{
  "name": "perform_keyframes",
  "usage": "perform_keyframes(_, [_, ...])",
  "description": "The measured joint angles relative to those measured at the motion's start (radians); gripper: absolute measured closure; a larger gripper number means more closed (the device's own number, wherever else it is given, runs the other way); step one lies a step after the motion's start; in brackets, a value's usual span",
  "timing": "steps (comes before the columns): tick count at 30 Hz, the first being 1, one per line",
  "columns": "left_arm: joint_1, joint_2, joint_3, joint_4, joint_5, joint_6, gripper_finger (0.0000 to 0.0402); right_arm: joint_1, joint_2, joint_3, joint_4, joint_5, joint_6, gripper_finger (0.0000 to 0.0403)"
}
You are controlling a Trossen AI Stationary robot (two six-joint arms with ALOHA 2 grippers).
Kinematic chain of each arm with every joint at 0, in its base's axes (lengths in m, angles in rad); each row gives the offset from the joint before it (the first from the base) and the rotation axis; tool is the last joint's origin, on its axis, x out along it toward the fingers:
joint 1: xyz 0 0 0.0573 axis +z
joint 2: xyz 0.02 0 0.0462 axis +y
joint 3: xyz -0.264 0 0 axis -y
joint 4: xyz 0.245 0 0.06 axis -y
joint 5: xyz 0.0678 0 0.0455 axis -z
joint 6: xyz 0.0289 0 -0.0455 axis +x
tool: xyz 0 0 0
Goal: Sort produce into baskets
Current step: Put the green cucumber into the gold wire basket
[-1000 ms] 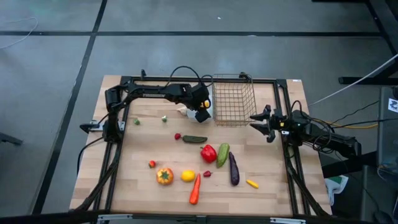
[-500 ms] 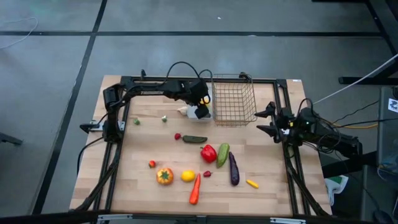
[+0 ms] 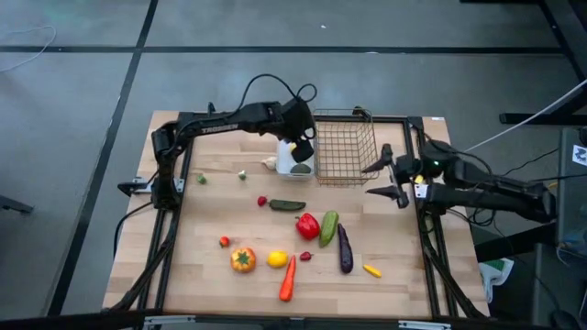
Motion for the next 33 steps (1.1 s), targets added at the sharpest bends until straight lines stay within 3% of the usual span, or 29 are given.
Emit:
perform_keyframes(3, [0.000,-0.002,0.034,-0.085,0.012,0.001,0.0124,0.000,0.115,0.067,-0.044,-0.037,-0.057,0.0123])
perform_keyframes(9, [-0.020,-0.019,0.036,-0.133,0.158,0.042,0.0124,0.000,0.284,0.162,-0.049,-0.098,-0.125,0.0123])
perform_keyframes(16, [-0.058,-0.099,0.005,-0.106,0.158,0.045,0.0124,0.095,0.406,0.231,-0.055,-0.113,-0.208,0.0123])
perform_keyframes(21, [-0.093,-0.237,-0.160,-0.035,0.133,-0.008,0.0124,0.199,0.447,0.244,-0.058,-0.035,-0.296,0.0123])
perform_keyframes(26, [-0.152,-0.405,-0.405,0.158,0.076,-0.093,0.0124,0.267,0.488,0.245,-0.056,0.080,-0.324,0.0123])
perform_keyframes(33, [-0.224,-0.561,-0.651,0.337,0.061,-0.255,0.0124,0.328,0.590,0.245,-0.046,0.085,-0.342,0.0123])
